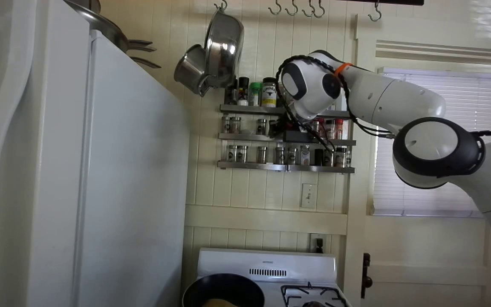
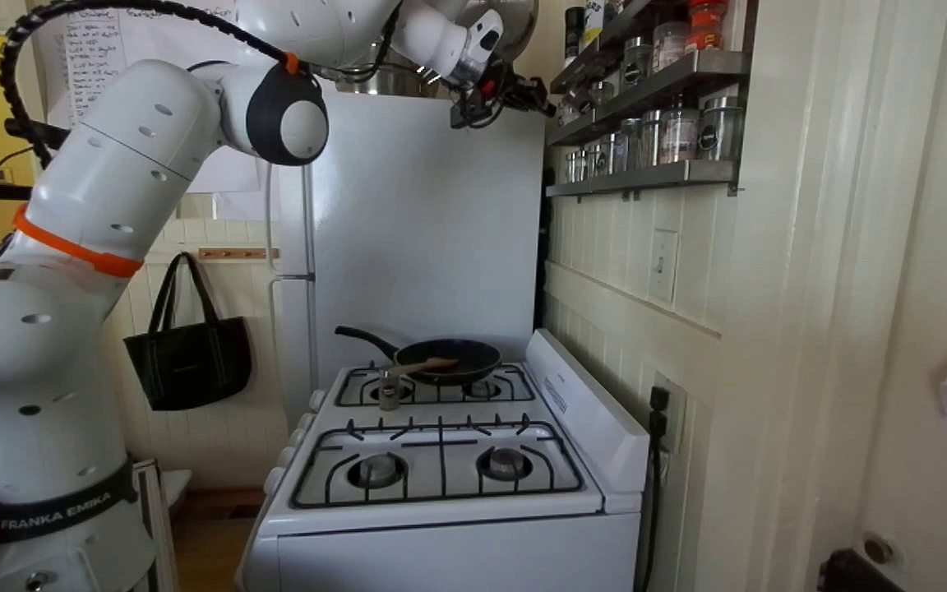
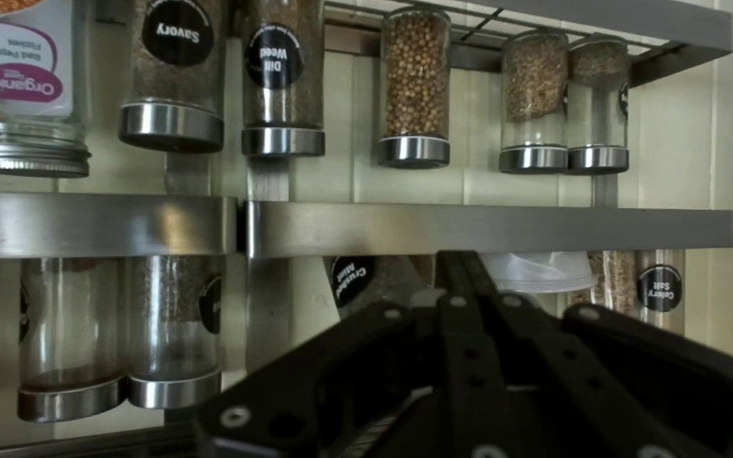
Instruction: Put one of the glass containers on the stove on the middle shelf
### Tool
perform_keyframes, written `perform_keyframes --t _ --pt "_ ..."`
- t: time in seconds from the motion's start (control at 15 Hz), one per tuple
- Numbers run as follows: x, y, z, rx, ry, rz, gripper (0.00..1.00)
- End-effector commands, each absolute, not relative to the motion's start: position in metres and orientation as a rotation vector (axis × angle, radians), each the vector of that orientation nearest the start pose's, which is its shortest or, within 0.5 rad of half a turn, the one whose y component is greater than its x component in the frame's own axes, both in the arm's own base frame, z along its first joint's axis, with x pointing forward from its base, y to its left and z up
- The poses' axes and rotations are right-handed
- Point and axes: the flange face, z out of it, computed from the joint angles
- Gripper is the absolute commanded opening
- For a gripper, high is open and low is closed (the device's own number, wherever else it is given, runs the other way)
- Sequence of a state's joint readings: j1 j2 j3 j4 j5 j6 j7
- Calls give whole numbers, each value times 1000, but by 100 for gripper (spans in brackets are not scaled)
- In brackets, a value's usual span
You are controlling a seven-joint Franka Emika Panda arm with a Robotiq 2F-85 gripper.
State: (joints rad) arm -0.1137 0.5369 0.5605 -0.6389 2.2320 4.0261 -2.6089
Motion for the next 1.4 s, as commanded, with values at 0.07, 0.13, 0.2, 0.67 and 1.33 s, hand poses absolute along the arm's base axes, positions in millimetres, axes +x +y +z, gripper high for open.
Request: perform_keyframes --t 0.07,0.13,0.2,0.67,1.33 --pt "613 2 697 -2610 253 -1971 0" --pt "614 1 696 -2611 253 -1973 0" --pt "616 -1 694 -2615 252 -1976 0" --pt "624 -14 691 -2635 265 -2056 0" --pt "636 -20 699 -2526 266 -2187 0"
